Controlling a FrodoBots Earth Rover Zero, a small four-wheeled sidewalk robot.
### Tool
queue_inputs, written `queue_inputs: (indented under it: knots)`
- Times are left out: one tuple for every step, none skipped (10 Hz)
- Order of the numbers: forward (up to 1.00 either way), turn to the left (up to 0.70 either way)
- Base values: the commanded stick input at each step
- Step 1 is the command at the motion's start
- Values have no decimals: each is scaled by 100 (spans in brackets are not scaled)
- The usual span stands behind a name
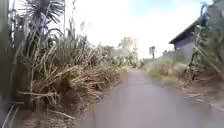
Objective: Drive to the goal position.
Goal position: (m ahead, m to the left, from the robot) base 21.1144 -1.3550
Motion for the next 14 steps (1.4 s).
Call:
queue_inputs:
  knots:
    - [70, -36]
    - [70, -36]
    - [70, -36]
    - [70, -36]
    - [70, -36]
    - [70, -36]
    - [70, -36]
    - [70, -36]
    - [70, -36]
    - [70, -36]
    - [70, -36]
    - [70, -36]
    - [70, -36]
    - [70, -22]
